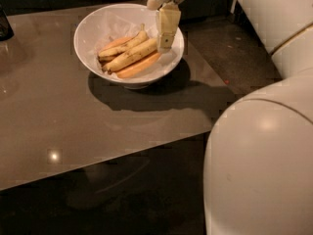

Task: Pick banana from white bowl

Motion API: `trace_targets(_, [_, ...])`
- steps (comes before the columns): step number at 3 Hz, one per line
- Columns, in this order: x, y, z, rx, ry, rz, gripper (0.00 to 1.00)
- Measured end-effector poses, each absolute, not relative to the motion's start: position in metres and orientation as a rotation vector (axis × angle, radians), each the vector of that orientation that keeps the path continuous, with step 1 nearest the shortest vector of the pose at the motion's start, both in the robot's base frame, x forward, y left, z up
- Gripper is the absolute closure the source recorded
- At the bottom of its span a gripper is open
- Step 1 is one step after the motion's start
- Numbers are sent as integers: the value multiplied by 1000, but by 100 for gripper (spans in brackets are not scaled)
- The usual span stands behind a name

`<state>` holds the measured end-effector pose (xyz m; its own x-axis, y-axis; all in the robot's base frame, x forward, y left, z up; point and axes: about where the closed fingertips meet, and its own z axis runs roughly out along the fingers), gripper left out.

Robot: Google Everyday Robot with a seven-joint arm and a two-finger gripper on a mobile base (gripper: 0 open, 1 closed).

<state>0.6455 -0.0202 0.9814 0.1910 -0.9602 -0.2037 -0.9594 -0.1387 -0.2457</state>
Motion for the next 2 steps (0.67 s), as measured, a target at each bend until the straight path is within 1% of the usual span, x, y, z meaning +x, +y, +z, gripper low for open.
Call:
trace_targets(1, [650, -19, 978, -2153, 1825, 0, 36])
trace_targets(2, [653, -19, 974, -2156, 1837, 3, 38])
